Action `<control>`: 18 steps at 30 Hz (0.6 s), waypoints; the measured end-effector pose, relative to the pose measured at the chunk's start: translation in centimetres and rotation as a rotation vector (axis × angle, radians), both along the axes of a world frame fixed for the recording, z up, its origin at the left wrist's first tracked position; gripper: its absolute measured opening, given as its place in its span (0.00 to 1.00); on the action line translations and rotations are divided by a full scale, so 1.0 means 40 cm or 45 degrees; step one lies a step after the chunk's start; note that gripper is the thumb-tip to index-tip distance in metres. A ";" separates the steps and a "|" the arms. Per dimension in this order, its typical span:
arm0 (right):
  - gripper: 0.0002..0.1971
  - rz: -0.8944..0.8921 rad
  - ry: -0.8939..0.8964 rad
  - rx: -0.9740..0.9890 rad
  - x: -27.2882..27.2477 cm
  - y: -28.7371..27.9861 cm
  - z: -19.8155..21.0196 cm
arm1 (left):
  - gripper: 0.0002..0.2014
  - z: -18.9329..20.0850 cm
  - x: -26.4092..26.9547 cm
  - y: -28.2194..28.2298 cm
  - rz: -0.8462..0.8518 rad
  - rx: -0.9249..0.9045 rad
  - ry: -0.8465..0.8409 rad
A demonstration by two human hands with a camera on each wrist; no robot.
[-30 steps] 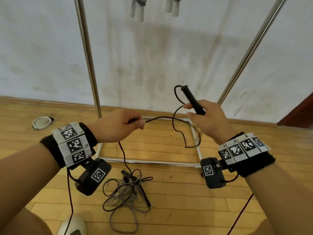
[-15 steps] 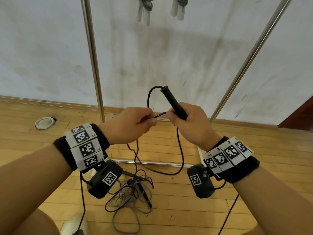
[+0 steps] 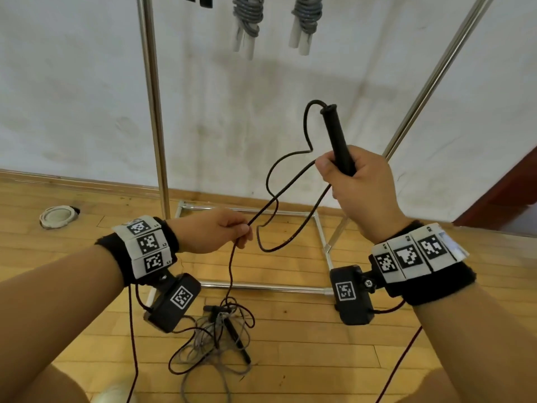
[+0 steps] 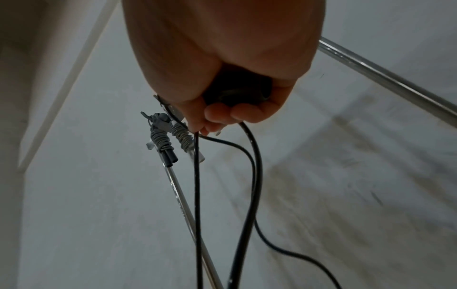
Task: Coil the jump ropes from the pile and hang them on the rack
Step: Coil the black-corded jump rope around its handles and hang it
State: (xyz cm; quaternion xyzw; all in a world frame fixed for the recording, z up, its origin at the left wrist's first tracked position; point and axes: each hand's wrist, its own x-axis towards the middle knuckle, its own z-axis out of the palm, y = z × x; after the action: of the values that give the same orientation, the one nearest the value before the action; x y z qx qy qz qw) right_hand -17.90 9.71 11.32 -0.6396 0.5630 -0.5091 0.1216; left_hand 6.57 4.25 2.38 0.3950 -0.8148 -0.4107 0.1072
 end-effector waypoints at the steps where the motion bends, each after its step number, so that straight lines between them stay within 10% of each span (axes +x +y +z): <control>1: 0.06 -0.017 0.003 0.000 -0.010 0.001 -0.002 | 0.12 0.002 0.006 -0.006 0.039 -0.029 -0.009; 10: 0.14 -0.136 0.341 0.235 -0.037 -0.001 -0.111 | 0.13 0.045 0.002 -0.015 0.260 -0.439 -0.061; 18: 0.08 0.282 0.194 0.381 0.031 -0.010 -0.155 | 0.13 0.090 -0.068 0.037 0.136 -0.632 -0.016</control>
State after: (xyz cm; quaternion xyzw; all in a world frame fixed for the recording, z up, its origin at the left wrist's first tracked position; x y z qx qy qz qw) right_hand -16.66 9.30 5.11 -0.7090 0.5662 -0.3535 0.2276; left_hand 3.85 5.72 5.97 0.4019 -0.8691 -0.1894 0.2172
